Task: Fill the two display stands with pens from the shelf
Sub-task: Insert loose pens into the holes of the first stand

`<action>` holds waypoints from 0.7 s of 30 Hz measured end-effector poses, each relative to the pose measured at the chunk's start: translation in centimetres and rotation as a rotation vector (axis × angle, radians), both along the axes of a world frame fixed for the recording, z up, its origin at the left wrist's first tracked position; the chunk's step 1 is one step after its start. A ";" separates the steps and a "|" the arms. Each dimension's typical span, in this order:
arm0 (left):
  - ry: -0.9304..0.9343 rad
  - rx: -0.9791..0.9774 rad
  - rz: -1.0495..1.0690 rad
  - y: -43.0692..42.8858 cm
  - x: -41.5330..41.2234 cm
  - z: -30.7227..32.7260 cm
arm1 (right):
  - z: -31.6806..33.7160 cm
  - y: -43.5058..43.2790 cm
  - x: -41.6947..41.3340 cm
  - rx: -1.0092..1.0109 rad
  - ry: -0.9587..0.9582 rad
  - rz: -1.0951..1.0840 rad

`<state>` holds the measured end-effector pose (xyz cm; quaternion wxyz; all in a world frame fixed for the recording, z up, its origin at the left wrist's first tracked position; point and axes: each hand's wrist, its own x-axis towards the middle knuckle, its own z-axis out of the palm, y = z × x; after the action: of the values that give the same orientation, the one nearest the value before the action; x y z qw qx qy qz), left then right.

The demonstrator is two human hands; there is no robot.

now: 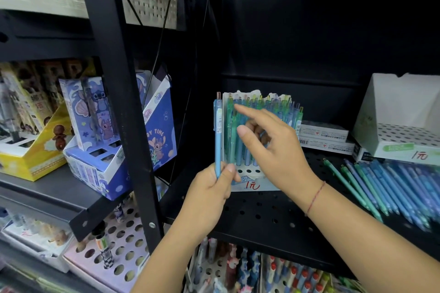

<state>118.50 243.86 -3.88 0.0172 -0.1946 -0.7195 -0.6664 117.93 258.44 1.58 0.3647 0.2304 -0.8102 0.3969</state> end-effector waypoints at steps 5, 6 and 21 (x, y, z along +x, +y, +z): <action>0.022 -0.142 0.024 0.2 0.0 -0.2 | 0.7 -0.6 1.2 -0.244 -0.124 0.197; 0.030 -0.174 0.025 0.3 0.1 -0.2 | 0.7 -0.8 1.4 -0.249 -0.130 0.203; 0.069 -0.009 0.347 0.0 -0.1 -0.1 | 1.2 1.5 0.2 -0.256 0.074 -0.118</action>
<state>118.44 243.86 -3.98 0.1556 -0.0904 -0.7441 -0.6433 118.17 259.92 2.74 0.4437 0.1483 -0.7509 0.4661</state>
